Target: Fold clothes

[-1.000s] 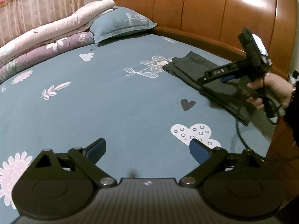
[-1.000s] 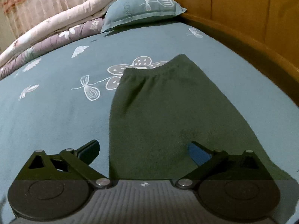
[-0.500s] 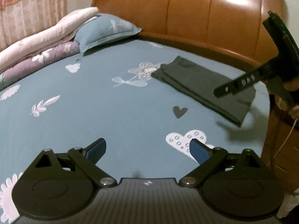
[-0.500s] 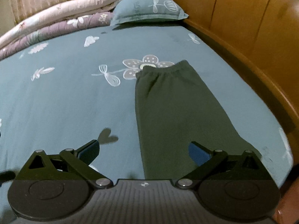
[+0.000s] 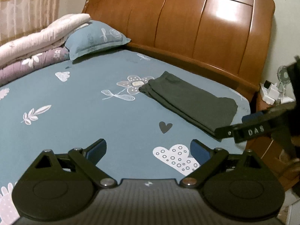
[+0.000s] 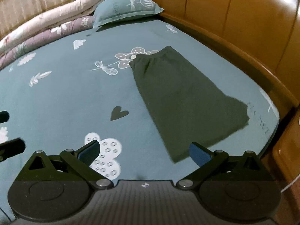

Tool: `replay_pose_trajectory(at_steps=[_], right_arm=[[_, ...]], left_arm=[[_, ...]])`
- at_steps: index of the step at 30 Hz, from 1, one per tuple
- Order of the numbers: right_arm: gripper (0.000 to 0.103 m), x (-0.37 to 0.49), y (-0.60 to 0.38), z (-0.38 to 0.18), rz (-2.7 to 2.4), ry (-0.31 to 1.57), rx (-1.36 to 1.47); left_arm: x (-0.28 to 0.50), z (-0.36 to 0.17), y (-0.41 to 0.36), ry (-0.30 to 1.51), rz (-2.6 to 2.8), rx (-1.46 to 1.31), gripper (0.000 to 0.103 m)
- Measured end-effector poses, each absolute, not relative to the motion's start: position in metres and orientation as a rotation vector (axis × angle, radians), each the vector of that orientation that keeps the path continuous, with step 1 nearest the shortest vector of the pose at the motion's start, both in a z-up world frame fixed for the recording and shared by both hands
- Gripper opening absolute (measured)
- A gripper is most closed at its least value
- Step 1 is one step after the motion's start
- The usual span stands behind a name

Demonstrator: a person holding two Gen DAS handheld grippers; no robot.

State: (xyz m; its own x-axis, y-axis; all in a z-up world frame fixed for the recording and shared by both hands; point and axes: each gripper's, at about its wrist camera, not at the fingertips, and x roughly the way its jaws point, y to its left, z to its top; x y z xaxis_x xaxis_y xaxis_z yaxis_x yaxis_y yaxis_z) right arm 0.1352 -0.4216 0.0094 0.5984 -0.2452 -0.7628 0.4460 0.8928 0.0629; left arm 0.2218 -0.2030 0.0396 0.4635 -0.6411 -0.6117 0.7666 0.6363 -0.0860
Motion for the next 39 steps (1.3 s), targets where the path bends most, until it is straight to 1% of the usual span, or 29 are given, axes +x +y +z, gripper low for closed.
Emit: replay_pose_trajectory(at_steps=[10,19,39], right_arm=[[0.103,0.109,-0.39,0.03,-0.486,0.784,0.295],[0.103,0.095,-0.385,0.041,-0.545,0.761,0.29],[0.103,0.09,-0.398,0.037,-0.548,0.767,0.299]], left_arm=[[0.228,0.056,-0.2,0.739,-0.888,0.151,0.097],[0.227,0.052,-0.208,0.812,-0.872,0.186,0.098],[0.222,0.056,-0.221,0.792,-0.857,0.219,0.1]])
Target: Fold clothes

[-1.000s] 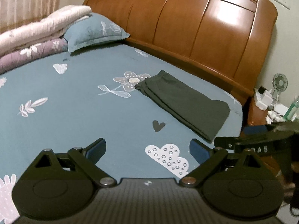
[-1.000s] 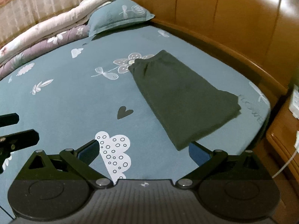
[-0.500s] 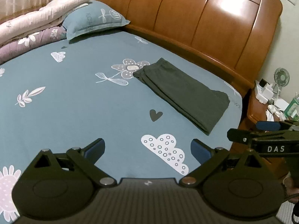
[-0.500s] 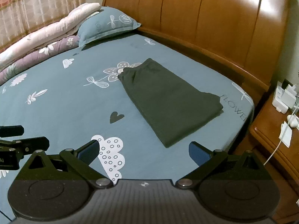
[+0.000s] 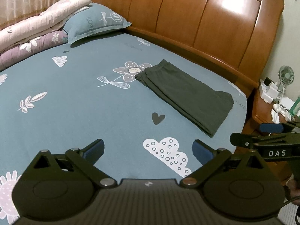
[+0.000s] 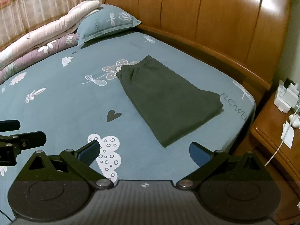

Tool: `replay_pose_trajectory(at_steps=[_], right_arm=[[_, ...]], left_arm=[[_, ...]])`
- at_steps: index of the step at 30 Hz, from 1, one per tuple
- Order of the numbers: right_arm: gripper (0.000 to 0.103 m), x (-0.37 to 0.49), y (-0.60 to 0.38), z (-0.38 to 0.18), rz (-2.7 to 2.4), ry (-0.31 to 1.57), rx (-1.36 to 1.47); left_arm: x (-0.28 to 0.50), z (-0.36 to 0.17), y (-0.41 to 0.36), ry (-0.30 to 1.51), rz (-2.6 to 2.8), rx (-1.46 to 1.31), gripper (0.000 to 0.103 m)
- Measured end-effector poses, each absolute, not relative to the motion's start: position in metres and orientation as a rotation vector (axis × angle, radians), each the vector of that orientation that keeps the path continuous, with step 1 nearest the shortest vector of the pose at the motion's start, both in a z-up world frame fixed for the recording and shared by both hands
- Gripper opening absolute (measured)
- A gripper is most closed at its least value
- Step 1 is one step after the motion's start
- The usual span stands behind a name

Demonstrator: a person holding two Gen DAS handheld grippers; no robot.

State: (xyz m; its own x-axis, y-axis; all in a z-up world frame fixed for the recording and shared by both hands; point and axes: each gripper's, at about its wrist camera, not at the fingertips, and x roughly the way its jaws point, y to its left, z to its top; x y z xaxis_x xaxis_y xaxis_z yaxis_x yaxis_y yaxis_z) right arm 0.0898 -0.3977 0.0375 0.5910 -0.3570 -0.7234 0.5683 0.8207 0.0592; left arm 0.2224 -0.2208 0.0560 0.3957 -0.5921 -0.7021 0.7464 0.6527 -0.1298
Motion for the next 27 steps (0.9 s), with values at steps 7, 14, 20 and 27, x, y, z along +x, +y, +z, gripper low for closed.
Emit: replay_pose_trajectory(at_steps=[7,14,20,27], right_arm=[[0.103,0.0884,-0.3986,0.0344,-0.54,0.774,0.297],[0.103,0.0869,-0.3974,0.0343,-0.534,0.764,0.295],[0.103,0.0867,-0.3971,0.0333,-0.532,0.766,0.296],[0.103,0.0878,-0.397,0.0322,-0.533,0.767,0.293]], left_arm=[[0.2223,0.0597,-0.22,0.773,-0.872,0.212,0.102],[0.2245,0.0586,-0.22,0.788,-0.875,0.207,0.102],[0.2248,0.057,-0.2207,0.793,-0.878,0.206,0.102],[0.2246,0.0541,-0.2202,0.789,-0.872,0.212,0.102]])
